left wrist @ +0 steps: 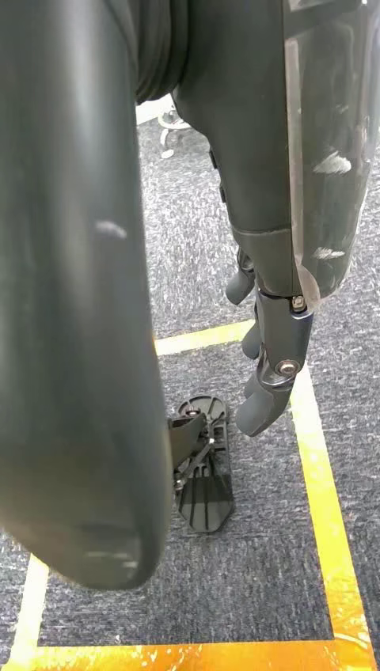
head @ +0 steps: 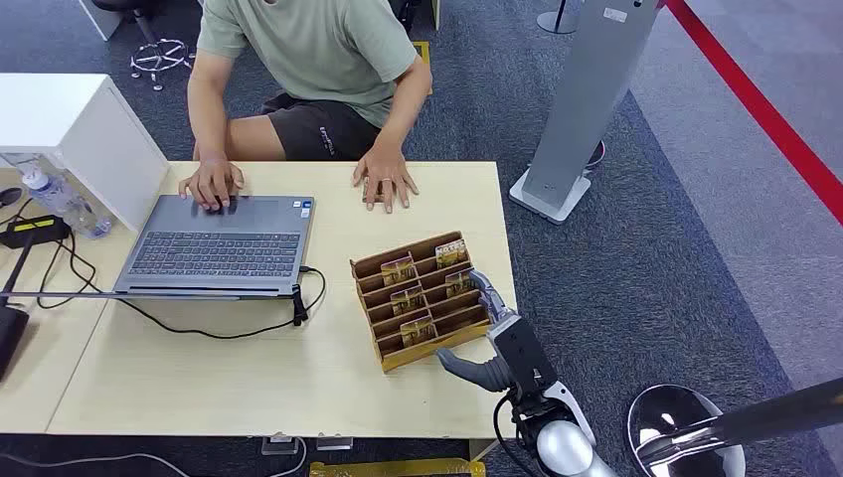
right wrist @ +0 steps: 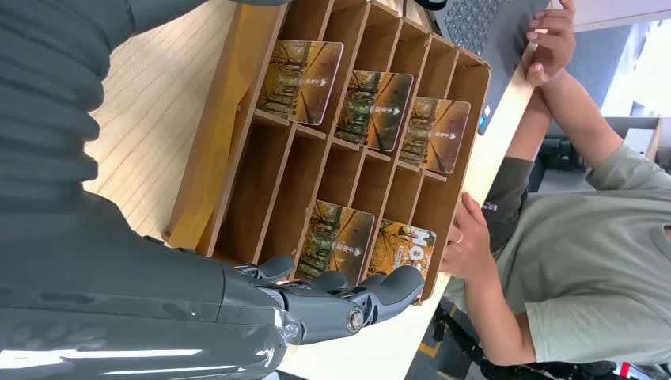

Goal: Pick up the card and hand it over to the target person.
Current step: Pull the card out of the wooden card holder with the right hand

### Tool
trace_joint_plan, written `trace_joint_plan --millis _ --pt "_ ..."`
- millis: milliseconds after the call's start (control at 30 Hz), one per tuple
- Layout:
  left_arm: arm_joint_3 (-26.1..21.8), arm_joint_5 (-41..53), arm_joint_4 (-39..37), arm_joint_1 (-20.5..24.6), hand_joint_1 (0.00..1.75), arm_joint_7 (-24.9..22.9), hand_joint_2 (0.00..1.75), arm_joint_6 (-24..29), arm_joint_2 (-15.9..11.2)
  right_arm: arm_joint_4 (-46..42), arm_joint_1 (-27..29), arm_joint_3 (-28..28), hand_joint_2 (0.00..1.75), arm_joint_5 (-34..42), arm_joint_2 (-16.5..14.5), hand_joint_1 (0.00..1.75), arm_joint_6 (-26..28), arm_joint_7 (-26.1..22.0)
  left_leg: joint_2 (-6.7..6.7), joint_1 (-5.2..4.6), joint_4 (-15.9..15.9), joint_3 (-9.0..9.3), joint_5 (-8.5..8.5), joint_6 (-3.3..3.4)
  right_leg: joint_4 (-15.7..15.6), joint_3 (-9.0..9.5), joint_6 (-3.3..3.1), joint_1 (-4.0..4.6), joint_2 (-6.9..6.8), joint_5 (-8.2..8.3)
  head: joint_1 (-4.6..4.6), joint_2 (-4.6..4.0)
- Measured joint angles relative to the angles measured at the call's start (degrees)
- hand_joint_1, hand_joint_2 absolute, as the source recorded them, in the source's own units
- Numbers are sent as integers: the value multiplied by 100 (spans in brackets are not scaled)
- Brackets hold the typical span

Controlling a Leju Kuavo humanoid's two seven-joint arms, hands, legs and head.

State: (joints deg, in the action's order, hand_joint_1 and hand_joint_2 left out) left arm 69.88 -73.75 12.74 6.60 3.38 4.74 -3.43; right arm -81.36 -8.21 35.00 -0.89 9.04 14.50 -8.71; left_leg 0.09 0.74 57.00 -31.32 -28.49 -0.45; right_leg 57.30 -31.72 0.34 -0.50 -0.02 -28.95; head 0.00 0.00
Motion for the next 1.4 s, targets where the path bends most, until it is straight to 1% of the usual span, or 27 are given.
trace_joint_plan --millis 200,367,600,733,1033,1267,1400 --pt "6 5 6 0 0 4 0 -5 -5 17 -18 25 175 -42 14 0 79 58 1 0 -2 1 1 0 -1 1 0 0 1 1 0 0" --pt "40 35 4 3 0 8 0 -18 -9 -128 -158 24 175 -488 49 0 256 363 4 -1 -2 1 1 0 -1 -1 0 -1 4 1 0 0" --pt "128 128 13 11 0 30 0 -56 -19 -373 -606 78 175 -1381 88 0 289 1001 8 -3 3 -4 0 0 6 -9 0 -2 8 1 0 0" --pt "199 213 29 17 0 44 0 -75 -27 -380 -883 88 175 -1498 72 0 192 1140 13 -3 7 -8 -1 0 10 -14 0 -3 13 1 0 0" --pt "259 271 51 21 0 10 0 -69 -18 -413 -1368 324 175 -2315 40 0 215 1580 14 -5 -6 4 3 1 2 -4 -2 -5 15 5 0 0" --pt "270 277 66 22 0 -8 0 -70 -14 -514 -1460 384 175 -2471 36 0 202 1706 2 -2 -2 -1 2 -1 3 -3 -1 -2 2 1 0 0" --pt "262 265 93 21 0 -21 0 -58 -10 -526 -1410 384 175 -2388 32 0 186 1686 3 -3 0 -2 0 0 4 -5 0 -3 4 0 0 0"
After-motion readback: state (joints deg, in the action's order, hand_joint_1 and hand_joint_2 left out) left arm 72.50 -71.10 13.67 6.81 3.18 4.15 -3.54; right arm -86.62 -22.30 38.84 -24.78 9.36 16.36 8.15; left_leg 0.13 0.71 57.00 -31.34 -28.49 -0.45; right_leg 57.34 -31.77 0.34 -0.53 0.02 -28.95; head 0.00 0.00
